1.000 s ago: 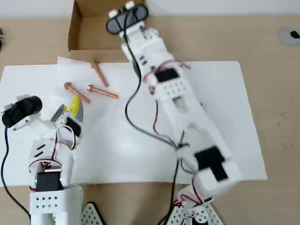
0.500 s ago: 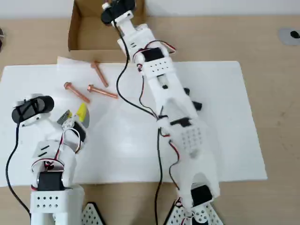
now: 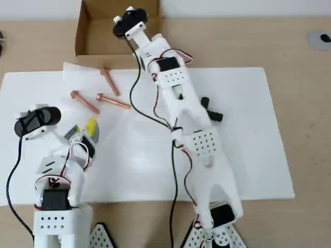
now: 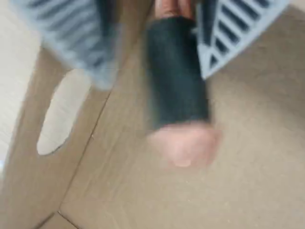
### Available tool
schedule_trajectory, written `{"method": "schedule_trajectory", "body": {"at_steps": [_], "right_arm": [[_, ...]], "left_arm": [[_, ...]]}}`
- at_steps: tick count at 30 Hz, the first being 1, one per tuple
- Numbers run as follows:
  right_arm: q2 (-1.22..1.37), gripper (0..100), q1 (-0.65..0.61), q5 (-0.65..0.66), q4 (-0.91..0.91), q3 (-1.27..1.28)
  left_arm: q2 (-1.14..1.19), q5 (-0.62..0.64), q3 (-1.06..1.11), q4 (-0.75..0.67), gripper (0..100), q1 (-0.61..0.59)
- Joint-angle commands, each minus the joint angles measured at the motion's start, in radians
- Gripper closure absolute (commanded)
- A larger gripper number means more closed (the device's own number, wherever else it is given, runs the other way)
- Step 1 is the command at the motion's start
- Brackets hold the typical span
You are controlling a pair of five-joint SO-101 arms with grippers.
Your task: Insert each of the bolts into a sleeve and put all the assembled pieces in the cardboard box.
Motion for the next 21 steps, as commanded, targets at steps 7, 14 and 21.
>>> {"method": "schedule_trajectory", "body": {"at_steps": [7, 14, 21], "right_arm": [[-0.015, 54.2, 0.012, 0.009, 0.161, -0.168], [-0.016, 53.5, -0.012, 0.011, 0.453, -0.565], [-0.245, 53.6, -0.013, 0.012, 0.796, -0.634]], "left_arm": [[0.002, -0.009, -0.017, 0.021, 83, 0.009], [0.005, -0.006, -0.043, 0.025, 83, 0.002], [0.09, -0.003, -0.259, 0.204, 82, -0.035]]}}
